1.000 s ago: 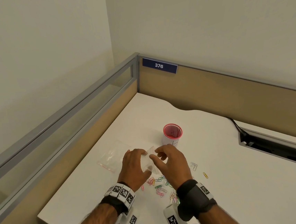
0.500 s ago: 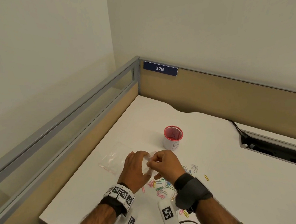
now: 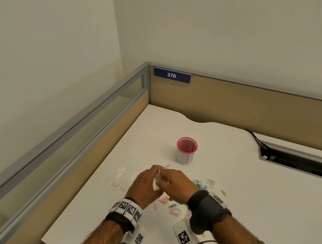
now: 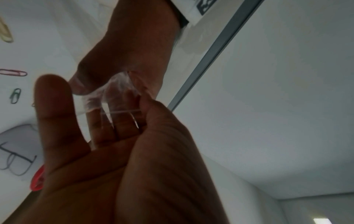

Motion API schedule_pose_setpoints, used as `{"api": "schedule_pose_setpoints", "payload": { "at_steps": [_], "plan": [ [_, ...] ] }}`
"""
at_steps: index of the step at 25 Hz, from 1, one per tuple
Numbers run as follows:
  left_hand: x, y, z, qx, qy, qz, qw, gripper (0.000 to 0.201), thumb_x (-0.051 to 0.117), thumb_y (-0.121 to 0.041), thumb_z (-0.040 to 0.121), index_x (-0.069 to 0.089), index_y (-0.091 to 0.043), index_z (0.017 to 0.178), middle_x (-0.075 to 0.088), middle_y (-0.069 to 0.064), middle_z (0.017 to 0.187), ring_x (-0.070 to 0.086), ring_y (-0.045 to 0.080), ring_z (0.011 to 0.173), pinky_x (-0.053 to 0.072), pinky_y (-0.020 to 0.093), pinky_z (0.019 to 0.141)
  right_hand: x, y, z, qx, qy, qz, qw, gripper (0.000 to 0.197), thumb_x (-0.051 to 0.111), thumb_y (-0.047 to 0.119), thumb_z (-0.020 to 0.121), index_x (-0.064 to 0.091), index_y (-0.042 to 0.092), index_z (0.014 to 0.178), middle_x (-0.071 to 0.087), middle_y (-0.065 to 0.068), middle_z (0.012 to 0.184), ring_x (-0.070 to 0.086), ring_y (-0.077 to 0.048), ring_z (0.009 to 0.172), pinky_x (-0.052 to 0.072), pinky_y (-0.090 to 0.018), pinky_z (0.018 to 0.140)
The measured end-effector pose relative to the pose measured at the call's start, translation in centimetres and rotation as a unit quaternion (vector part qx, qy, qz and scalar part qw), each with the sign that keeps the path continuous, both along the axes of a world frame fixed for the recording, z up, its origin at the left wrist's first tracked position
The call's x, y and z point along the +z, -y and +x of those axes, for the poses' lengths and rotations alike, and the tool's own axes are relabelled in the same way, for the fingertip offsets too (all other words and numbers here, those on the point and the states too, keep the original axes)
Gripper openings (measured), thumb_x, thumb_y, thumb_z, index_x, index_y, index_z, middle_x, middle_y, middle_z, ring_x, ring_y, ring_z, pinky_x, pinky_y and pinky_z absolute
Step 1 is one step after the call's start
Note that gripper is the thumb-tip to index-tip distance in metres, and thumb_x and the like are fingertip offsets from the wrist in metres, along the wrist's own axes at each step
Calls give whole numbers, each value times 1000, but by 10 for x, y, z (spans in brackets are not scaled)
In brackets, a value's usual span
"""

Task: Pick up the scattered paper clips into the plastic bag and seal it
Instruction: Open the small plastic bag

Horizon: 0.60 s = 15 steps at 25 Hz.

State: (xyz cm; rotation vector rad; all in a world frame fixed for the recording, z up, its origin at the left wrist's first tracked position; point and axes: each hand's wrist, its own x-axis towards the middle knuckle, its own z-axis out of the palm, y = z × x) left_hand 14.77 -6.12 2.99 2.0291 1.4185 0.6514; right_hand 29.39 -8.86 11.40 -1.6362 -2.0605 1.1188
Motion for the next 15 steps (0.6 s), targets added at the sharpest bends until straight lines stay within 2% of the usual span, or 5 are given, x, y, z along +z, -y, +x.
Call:
{"api": "schedule_pose_setpoints", "payload": {
  "at_steps": [5, 7, 11, 13, 15],
  "plan": [
    [-10, -9, -19, -16, -29, -35, 999, 95, 76, -67, 60, 35, -41, 142, 57, -15, 137, 55, 6, 123, 48, 31, 105, -2, -3, 1, -13, -15, 30, 999, 21, 35, 28, 99, 54, 20, 95, 70, -6, 94, 64, -21, 80, 58, -46, 76],
    [-9, -7, -16, -16, -26, -31, 999, 91, 80, -62, 62, 40, -38, 140, 56, -18, 133, 54, 4, 121, 46, 27, 104, 0, -4, -2, -22, -27, 38, 999, 20, 34, 26, 100, 53, 23, 92, 72, -3, 91, 65, -18, 78, 58, -43, 76],
    [2, -3, -4, 4, -9, -16, 1000, 60, 81, -29, 77, 55, -16, 129, 56, -12, 115, 54, 5, 107, 42, 17, 93, -5, -6, -8, -22, -36, 26, 999, 21, 43, 34, 98, 56, 19, 91, 68, -2, 93, 64, -19, 81, 55, -38, 76],
    [4, -2, -2, 6, -4, 7, 1000, 58, 79, -29, 80, 55, -18, 132, 62, -8, 121, 58, 5, 111, 44, 18, 97, -11, -6, -11, -2, 13, 42, 999, 24, 51, 39, 93, 57, 17, 88, 65, -4, 92, 62, -23, 84, 52, -37, 77],
    [0, -1, -5, 1, 18, 15, 1000, 64, 81, -32, 75, 53, -26, 132, 62, -15, 121, 59, 1, 112, 48, 19, 99, -15, -7, -13, 9, 34, 60, 998, 18, 52, 36, 93, 55, 22, 82, 65, -2, 94, 61, -21, 87, 52, -37, 82]
  ]
}}
